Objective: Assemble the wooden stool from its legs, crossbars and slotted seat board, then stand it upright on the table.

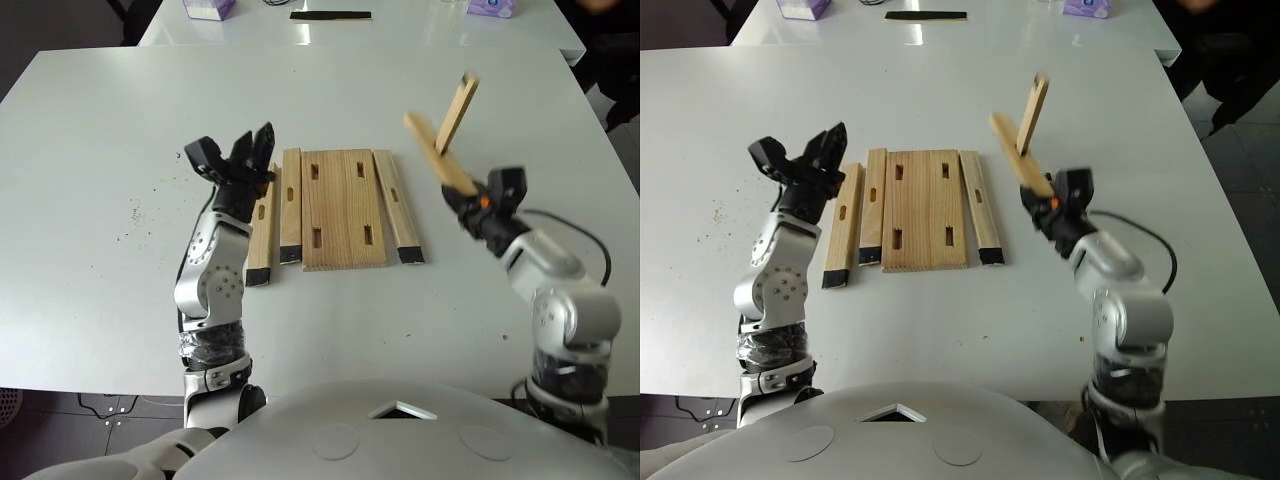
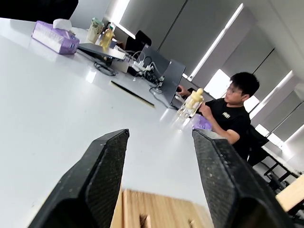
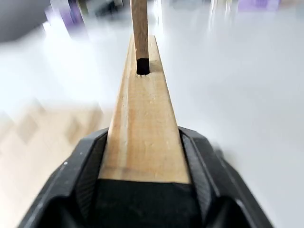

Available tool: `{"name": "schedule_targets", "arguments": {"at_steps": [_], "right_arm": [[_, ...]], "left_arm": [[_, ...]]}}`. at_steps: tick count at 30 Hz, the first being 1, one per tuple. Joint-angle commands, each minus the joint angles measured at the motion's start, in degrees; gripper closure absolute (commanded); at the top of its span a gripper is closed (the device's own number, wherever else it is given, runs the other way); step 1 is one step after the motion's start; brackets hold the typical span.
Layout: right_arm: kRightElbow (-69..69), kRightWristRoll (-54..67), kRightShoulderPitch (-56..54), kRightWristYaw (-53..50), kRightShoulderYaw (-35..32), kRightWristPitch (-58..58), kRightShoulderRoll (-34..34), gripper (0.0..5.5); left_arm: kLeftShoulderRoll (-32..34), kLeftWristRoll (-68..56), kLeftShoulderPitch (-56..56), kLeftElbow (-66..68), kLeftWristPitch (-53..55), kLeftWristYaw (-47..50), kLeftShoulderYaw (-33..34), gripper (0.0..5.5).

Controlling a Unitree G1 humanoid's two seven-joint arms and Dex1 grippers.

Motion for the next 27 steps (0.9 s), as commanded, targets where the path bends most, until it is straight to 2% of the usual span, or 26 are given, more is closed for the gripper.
{"name": "schedule_targets", "arguments": {"at_steps": [1, 6, 11, 14, 19, 27], "right_arm": [[8.8, 20.0, -15.1, 4.8, -8.9, 4.1, 2.6, 3.44], [15.5, 28.2, -17.3, 18.6, -6.8, 8.5, -5.5, 3.44], [21.9, 32.8, -22.2, 29.3, -5.4, 12.0, -14.0, 3.44], [23.1, 35.2, -24.2, 33.6, -4.1, 14.5, -17.3, 3.44], [20.9, 41.8, -24.2, 34.2, -3.5, 19.1, -18.5, 3.44], [16.9, 46.6, -19.8, 32.0, -2.3, 20.6, -19.2, 3.44]], "left_arm": [[0.6, -10.1, -8.4, -1.5, 5.5, -0.9, 0.7, 2.76], [-1.9, -24.0, -11.1, -6.4, 10.3, -0.8, -1.0, 2.09], [-1.1, -41.3, -10.4, -11.8, 12.0, 1.1, 0.6, 2.04], [2.3, -48.5, -9.6, -11.8, 13.9, 2.3, 0.7, 2.04], [6.2, -54.3, -8.8, -8.8, 16.2, 3.6, -0.5, 2.04], [7.5, -55.7, -8.8, -8.0, 16.2, 2.6, -2.8, 2.04]]}}
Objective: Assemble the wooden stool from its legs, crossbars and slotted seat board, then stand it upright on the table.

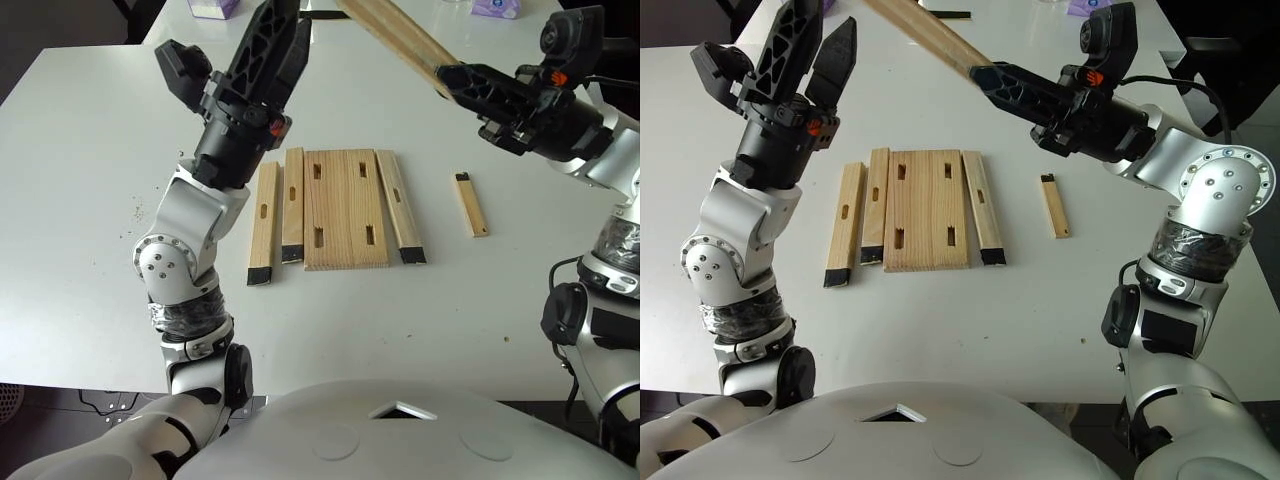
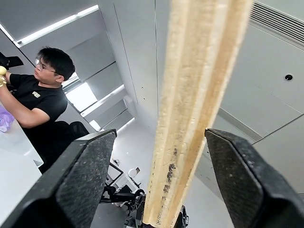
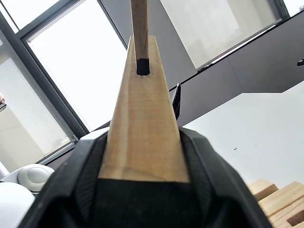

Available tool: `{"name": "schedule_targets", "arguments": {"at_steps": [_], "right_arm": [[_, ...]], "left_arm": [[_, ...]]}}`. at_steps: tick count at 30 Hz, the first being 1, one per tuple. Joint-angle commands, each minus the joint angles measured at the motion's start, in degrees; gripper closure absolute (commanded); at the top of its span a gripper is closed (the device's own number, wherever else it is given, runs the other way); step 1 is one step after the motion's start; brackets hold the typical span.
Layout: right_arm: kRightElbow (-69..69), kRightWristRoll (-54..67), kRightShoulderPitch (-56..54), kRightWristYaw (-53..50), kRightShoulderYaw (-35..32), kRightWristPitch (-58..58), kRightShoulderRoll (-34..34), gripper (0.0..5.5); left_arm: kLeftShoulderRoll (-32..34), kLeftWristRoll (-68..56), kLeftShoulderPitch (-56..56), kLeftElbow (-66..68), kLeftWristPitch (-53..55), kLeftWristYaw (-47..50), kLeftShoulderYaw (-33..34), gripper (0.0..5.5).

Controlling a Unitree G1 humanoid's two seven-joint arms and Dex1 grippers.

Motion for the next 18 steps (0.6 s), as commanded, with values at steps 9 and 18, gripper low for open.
{"name": "schedule_targets", "arguments": {"at_steps": [9, 18], "right_arm": [[-1.2, 2.7, 4.7, -0.7, 1.8, 0.3, -3.3, 3.44], [-3.9, -0.3, 7.6, 7.5, 5.8, -0.7, -9.3, 3.44]], "left_arm": [[4.1, 1.5, 0.9, -3.4, 0.7, -3.8, -3.3, 2.04], [10.1, 1.3, -0.4, -1.1, 2.6, -6.8, -2.5, 2.04]]}}
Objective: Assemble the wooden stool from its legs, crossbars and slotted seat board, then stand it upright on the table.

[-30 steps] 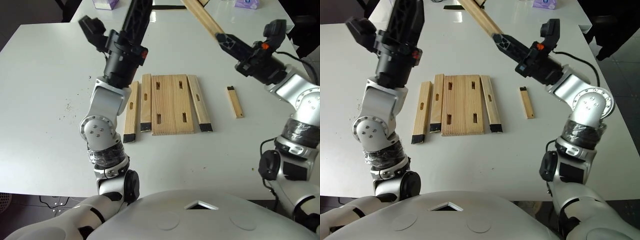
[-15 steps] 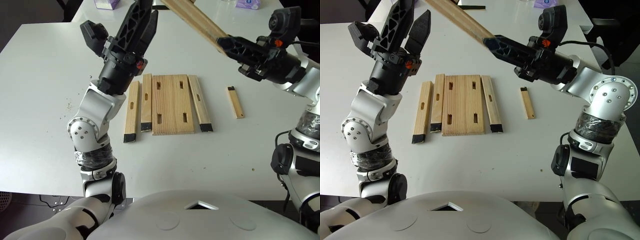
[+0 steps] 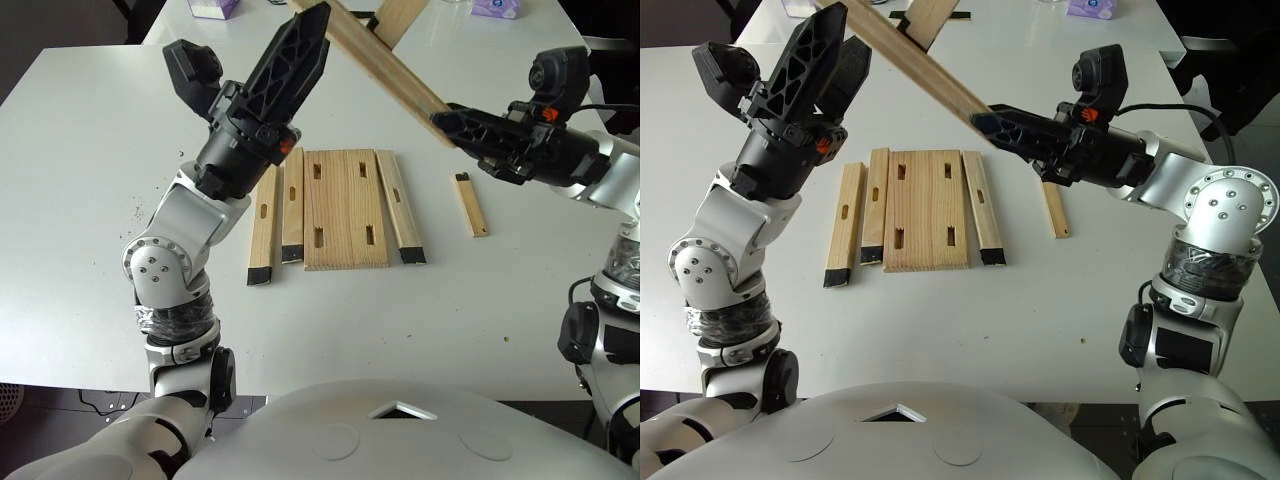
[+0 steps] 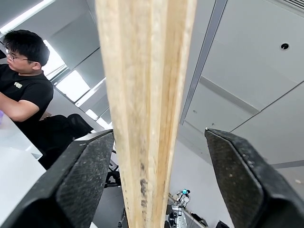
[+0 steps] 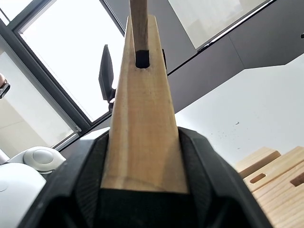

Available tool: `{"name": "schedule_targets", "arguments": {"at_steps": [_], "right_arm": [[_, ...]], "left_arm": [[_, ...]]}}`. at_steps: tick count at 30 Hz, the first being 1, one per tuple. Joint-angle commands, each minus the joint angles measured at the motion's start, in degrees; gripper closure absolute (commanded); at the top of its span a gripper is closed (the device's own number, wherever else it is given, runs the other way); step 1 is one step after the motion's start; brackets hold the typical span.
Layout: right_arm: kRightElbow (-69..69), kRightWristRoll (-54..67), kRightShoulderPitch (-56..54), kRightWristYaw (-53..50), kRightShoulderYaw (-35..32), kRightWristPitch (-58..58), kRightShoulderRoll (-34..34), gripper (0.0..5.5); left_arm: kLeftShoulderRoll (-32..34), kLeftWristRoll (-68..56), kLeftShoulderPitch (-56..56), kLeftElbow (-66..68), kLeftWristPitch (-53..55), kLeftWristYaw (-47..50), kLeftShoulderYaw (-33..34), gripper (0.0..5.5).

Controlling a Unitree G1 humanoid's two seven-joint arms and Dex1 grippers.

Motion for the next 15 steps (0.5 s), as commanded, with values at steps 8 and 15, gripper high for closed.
{"name": "schedule_targets", "arguments": {"at_steps": [8, 15], "right_arm": [[-0.8, -3.0, 0.1, 5.4, 3.6, -2.2, -2.9, 3.44], [0.0, -0.8, -0.2, 3.2, 2.4, -1.9, -1.6, 3.44]], "left_arm": [[4.1, -0.8, -2.4, 2.0, 2.7, -2.7, -1.0, 2.04], [3.3, -1.2, -1.9, 2.4, 2.0, -2.4, -0.8, 2.95]]}}
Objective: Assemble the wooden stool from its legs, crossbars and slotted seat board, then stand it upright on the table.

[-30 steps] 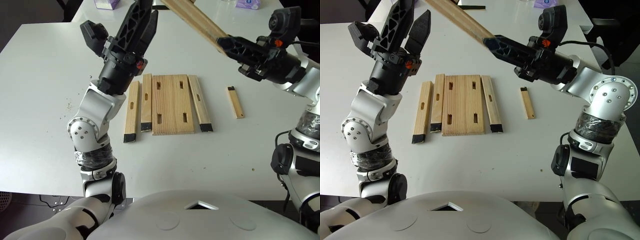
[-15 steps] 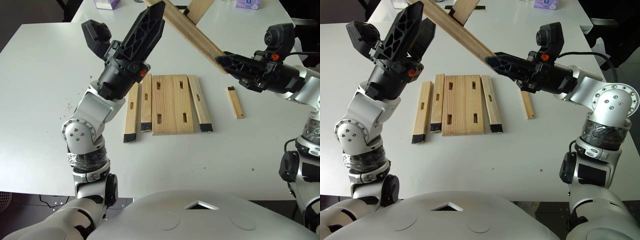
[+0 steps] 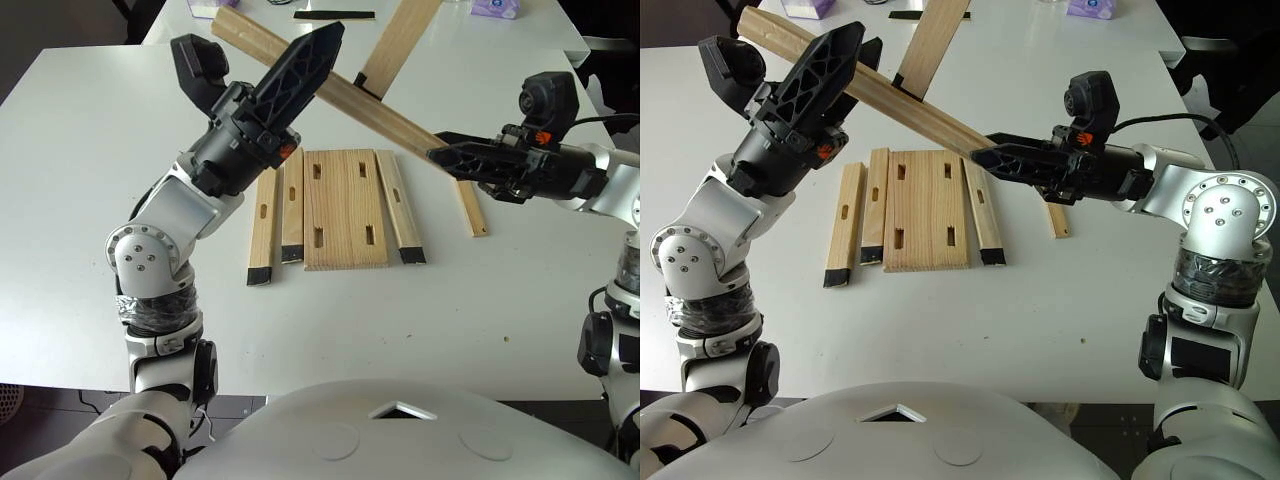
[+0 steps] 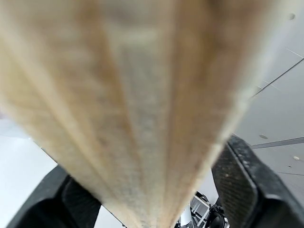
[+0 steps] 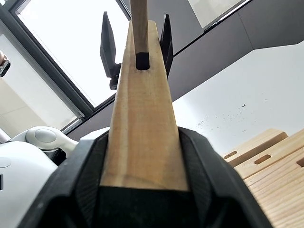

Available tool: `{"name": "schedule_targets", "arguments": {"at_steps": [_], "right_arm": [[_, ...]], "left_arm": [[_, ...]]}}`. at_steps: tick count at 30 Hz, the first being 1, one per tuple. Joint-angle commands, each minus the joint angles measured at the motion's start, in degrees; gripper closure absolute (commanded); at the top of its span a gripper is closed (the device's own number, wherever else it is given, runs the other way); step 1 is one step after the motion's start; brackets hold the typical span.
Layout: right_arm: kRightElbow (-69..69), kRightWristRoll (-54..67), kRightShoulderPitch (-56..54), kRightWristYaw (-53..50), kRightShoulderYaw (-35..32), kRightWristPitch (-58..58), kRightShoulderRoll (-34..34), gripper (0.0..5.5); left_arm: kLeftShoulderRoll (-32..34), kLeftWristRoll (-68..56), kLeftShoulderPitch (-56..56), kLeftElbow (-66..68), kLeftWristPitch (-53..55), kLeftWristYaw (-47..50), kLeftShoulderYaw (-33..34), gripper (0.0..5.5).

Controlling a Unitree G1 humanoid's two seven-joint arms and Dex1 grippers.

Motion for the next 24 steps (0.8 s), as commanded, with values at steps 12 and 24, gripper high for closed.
{"name": "schedule_targets", "arguments": {"at_steps": [12, 24], "right_arm": [[0.5, 1.2, -0.4, -4.4, -0.4, -1.5, 2.4, 3.44], [1.9, -15.4, 3.6, -2.9, 3.5, -14.2, 1.3, 2.19]], "left_arm": [[-0.8, -0.3, 1.3, -1.4, -0.5, -0.7, -1.2, 3.37], [4.1, 15.3, 1.6, 1.5, -4.7, -7.5, 2.5, 3.43]]}}
